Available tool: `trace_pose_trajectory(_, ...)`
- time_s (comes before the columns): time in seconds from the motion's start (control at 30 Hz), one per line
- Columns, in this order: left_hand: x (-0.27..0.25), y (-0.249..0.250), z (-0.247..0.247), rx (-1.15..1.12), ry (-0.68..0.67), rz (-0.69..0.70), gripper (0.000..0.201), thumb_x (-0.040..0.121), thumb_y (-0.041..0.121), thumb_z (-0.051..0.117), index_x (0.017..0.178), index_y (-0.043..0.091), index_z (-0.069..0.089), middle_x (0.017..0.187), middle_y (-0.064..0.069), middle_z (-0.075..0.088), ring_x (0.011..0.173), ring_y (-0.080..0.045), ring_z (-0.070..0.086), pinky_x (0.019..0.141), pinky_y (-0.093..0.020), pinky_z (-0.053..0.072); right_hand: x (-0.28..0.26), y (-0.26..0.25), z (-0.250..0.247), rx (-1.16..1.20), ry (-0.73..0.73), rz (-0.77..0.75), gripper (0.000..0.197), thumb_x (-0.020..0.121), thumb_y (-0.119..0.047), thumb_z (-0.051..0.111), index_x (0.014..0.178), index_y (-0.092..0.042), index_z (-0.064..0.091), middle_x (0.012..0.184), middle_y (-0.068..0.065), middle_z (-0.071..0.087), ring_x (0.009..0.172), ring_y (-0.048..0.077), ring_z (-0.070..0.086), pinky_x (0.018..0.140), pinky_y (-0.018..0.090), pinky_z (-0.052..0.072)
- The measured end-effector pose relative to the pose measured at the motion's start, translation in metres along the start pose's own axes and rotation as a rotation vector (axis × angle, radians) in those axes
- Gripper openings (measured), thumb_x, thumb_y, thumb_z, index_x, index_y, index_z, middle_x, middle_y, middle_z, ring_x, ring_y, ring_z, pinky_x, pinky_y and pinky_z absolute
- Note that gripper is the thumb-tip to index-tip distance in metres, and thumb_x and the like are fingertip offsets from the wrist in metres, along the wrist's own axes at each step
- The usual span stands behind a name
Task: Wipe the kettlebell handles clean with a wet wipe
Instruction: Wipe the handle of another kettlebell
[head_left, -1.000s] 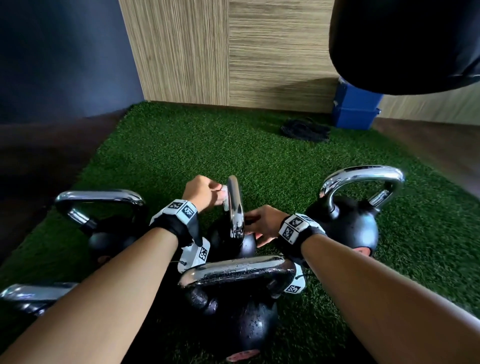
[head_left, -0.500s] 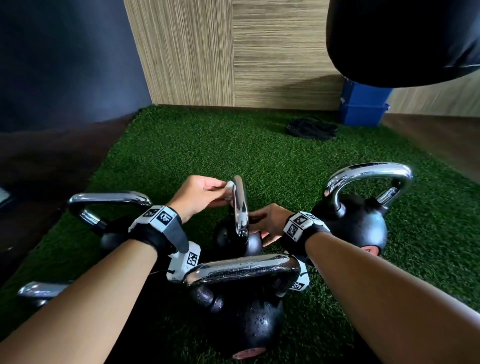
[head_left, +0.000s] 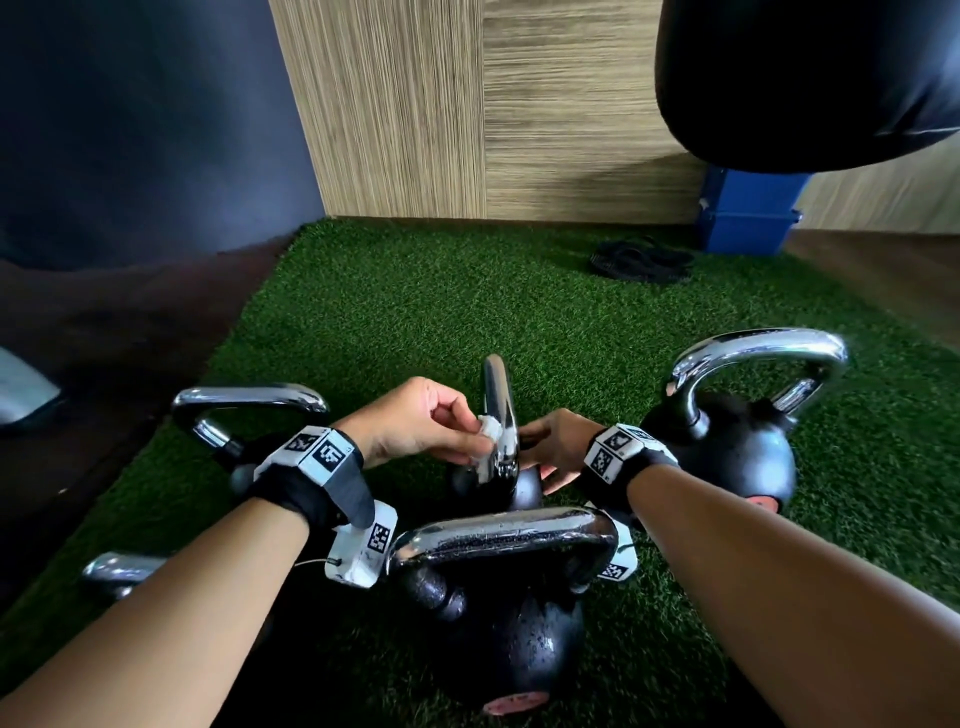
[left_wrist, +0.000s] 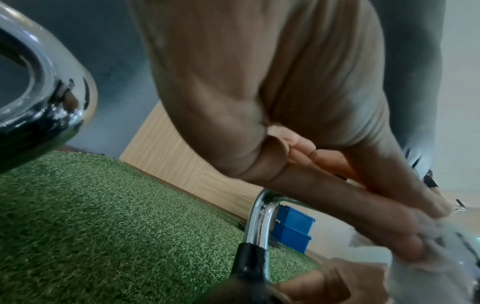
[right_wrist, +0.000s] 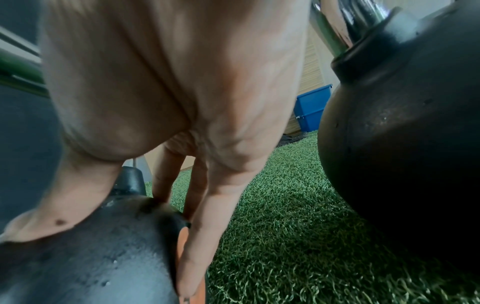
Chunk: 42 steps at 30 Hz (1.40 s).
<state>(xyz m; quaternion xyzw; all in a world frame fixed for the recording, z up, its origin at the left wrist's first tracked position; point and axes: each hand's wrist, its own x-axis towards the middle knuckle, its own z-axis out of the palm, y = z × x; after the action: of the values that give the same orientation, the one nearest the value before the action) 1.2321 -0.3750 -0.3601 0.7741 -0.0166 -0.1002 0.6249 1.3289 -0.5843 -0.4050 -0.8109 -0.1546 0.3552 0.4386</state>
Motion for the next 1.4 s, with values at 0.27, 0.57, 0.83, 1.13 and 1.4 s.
trace_pose_trajectory(0.27,-0.016,-0.012,0.005,0.153,0.009,0.059,0.026,0.060,0.023,0.099,0.072,0.019,0.076,0.085,-0.017,0.079,0.078,-0.023,0.074,0.075,-0.030,0.061,0.003,0.001,-0.002,-0.033,-0.021,-0.005,0.039,0.079,-0.020,0.082,0.117,-0.016,0.073,0.109,0.010,0.076,0.102,0.042,0.071,0.088,0.058,0.058)
trace_pose_trajectory(0.57,-0.023,-0.031,0.021,0.218,0.110,-0.016,0.017,0.071,0.003,0.091,0.079,0.008,0.076,0.081,-0.008,0.080,0.074,-0.015,0.076,0.067,-0.021,0.059,-0.005,-0.013,-0.005,-0.389,0.035,-0.062,0.052,0.064,-0.048,0.083,0.110,-0.025,0.077,0.084,-0.005,0.075,0.067,0.011,0.061,0.064,0.030,0.054)
trace_pose_trajectory(0.83,-0.015,0.018,-0.024,-0.241,0.364,0.050,0.041,0.066,0.017,0.085,0.103,0.004,0.072,0.099,-0.009,0.080,0.089,-0.020,0.079,0.071,-0.025,0.063,-0.026,-0.094,-0.038,-0.571,0.547,-0.456,0.017,0.091,-0.011,0.068,0.104,-0.019,0.075,0.107,0.001,0.076,0.088,0.008,0.072,0.083,0.022,0.060)
trace_pose_trajectory(1.13,-0.006,0.052,-0.025,-0.431,0.402,0.106,0.039,0.071,0.027,0.077,0.101,0.003,0.072,0.087,-0.009,0.080,0.069,-0.012,0.075,0.065,-0.021,0.062,-0.050,-0.145,-0.028,-0.271,0.189,-0.667,0.036,0.075,-0.022,0.086,0.109,-0.019,0.077,0.095,-0.014,0.078,0.076,0.005,0.075,0.061,0.014,0.057)
trace_pose_trajectory(1.4,-0.006,0.048,-0.025,-0.329,0.361,0.020,0.042,0.076,0.043,0.078,0.106,0.014,0.076,0.102,-0.005,0.080,0.085,-0.020,0.078,0.067,-0.028,0.061,-0.042,-0.138,-0.021,-0.201,0.268,-0.679,0.025,0.075,-0.016,0.087,0.098,-0.008,0.080,0.082,-0.003,0.079,0.066,0.012,0.076,0.057,0.019,0.059)
